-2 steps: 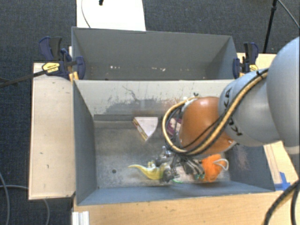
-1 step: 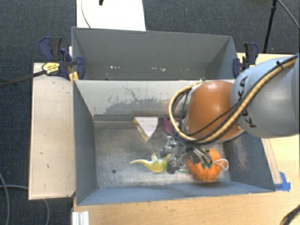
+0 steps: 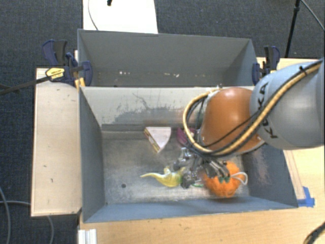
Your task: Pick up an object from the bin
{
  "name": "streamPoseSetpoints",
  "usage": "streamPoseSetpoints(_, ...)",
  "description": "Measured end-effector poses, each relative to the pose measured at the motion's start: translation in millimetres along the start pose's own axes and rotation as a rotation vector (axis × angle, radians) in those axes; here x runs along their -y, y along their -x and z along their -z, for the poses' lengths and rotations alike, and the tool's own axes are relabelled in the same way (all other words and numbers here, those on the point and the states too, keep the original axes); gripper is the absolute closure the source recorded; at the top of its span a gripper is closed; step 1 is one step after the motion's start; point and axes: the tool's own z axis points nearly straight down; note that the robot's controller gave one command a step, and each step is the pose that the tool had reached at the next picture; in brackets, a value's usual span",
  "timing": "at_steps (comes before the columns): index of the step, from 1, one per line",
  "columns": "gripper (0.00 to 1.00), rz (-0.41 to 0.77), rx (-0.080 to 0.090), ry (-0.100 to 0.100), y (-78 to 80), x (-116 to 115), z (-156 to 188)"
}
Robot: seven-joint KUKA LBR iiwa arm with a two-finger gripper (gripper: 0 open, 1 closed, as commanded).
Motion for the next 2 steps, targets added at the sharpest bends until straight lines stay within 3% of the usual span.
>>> streamPoseSetpoints(1,1.00,-0.005,-0.006,0.000,9.4,-14.4,50.8)
streamPoseSetpoints(2,1.00,-0.014,-0.004,0.000,2.9,6.0,118.7)
